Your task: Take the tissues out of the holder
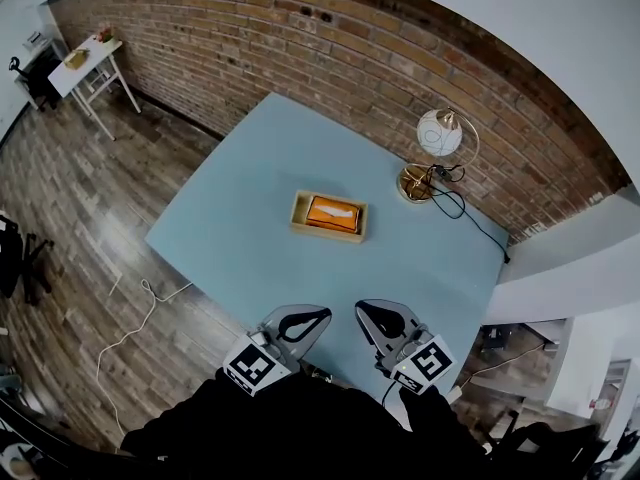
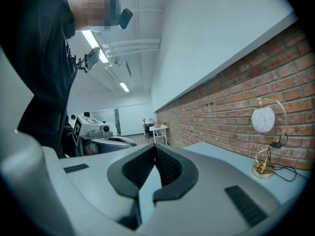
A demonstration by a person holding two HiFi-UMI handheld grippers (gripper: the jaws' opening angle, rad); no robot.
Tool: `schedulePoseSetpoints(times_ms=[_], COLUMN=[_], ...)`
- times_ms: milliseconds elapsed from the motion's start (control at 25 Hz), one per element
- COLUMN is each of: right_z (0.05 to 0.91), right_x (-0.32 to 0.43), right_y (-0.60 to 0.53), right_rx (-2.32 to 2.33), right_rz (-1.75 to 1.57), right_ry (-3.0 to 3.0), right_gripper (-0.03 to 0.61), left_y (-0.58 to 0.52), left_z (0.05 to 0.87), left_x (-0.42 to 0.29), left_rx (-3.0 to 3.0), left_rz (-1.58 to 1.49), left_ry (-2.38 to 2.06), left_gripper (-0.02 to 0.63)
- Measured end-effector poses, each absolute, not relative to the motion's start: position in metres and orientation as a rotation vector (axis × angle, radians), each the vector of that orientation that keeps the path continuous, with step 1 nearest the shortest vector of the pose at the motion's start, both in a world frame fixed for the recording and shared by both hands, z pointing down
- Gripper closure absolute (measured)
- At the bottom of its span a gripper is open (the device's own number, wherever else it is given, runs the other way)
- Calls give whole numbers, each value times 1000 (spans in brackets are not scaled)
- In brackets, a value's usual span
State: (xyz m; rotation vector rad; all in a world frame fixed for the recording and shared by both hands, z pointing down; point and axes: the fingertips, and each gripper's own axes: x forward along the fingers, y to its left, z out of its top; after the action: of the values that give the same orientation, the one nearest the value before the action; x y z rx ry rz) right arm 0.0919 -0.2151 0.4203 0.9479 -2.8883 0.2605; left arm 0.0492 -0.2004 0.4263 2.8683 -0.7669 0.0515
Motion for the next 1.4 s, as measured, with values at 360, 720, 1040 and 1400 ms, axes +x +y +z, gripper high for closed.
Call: schedulePoseSetpoints(times_ms=[360,720,1040,1400], right_z=[444,488,547,619], right_x=[71,59,64,73], right_y=[-285,-349,-410,-465], right_rx=[994,1024,818,585], right_rz=[301,372,347,268], right_ry=[-2790,-2605,-2398,-2165], right_gripper=[573,572,571,480], left_y=[-277,-343,-396,-445], left_z=[449,482,513,564], left_x=[14,-8,0,15], left_rx=[2843,2816,2789,2751], left_rz=[68,74,41,91], left_ry=[-745,-715,-679,-715], left_gripper=[603,603,604,603])
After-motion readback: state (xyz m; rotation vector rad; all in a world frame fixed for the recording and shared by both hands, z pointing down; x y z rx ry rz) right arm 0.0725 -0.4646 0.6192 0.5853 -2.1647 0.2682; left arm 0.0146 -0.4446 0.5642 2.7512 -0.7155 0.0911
